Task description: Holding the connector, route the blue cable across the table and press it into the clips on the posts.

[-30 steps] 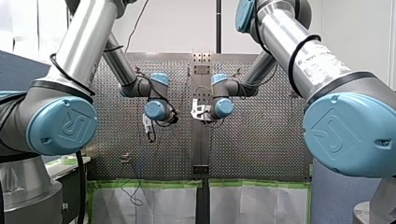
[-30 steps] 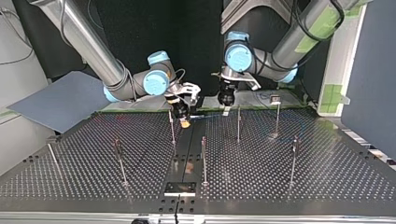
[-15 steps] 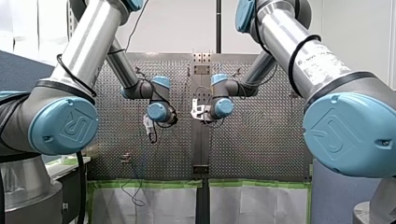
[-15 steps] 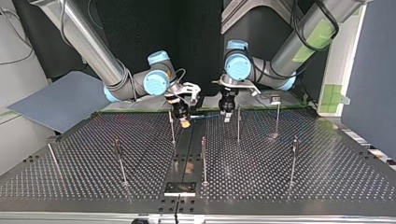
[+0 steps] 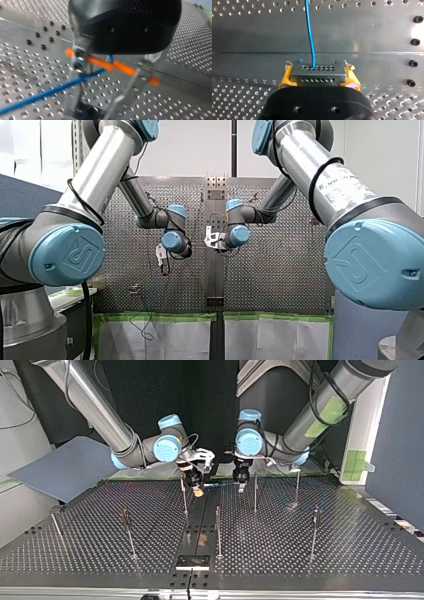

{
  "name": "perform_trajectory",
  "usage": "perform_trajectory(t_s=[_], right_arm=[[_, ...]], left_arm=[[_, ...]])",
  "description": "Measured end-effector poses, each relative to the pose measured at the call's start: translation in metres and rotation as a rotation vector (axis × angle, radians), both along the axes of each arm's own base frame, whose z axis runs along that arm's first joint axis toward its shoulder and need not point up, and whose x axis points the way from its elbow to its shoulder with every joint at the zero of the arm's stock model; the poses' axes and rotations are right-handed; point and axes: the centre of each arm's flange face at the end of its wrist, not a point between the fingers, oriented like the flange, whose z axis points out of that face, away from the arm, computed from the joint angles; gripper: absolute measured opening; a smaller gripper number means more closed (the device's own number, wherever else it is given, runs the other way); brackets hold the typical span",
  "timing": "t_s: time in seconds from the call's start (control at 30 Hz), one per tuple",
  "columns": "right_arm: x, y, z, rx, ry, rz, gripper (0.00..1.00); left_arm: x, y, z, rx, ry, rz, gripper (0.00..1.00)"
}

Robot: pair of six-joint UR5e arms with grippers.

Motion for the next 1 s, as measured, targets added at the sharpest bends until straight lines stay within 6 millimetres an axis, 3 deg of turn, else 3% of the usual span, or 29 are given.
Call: perform_trajectory(t_s=[0.2, 0.23, 0.27, 0.3, 0.37, 0.4, 0.43, 0.47, 0.5, 0.53, 1.0], right_arm=[[0.000, 0.000, 0.000, 0.000, 0.000, 0.000, 0.00], [0.000, 0.000, 0.000, 0.000, 0.000, 0.000, 0.00], [0.000, 0.000, 0.000, 0.000, 0.000, 0.000, 0.00], [0.000, 0.000, 0.000, 0.000, 0.000, 0.000, 0.00], [0.000, 0.000, 0.000, 0.000, 0.000, 0.001, 0.00], [0.000, 0.000, 0.000, 0.000, 0.000, 0.001, 0.00], [0.000, 0.000, 0.000, 0.000, 0.000, 0.001, 0.00], [0.000, 0.001, 0.000, 0.000, 0.000, 0.001, 0.00], [0.001, 0.001, 0.000, 0.000, 0.000, 0.001, 0.00], [0.001, 0.001, 0.000, 0.000, 0.000, 0.001, 0.00], [-0.001, 0.000, 0.002, -0.001, 0.009, 0.000, 0.00]], left_arm=[[-0.004, 0.001, -0.004, 0.030, 0.039, 0.036, 0.97], [-0.005, 0.001, -0.004, 0.036, 0.043, 0.042, 0.86], [-0.006, 0.001, -0.004, 0.040, 0.044, 0.046, 0.68], [-0.006, 0.000, -0.004, 0.043, 0.046, 0.050, 0.68], [-0.008, 0.000, -0.004, 0.050, 0.047, 0.059, 0.43], [-0.008, -0.001, -0.004, 0.053, 0.047, 0.062, 0.43], [-0.009, -0.001, -0.005, 0.056, 0.047, 0.068, 0.37], [-0.009, -0.001, -0.005, 0.058, 0.047, 0.072, 0.14], [-0.009, -0.001, -0.005, 0.059, 0.046, 0.077, 0.14], [-0.010, -0.001, -0.004, 0.060, 0.045, 0.082, 0.00], [-0.013, -0.005, 0.005, 0.054, 0.036, 0.086, 0.00]])
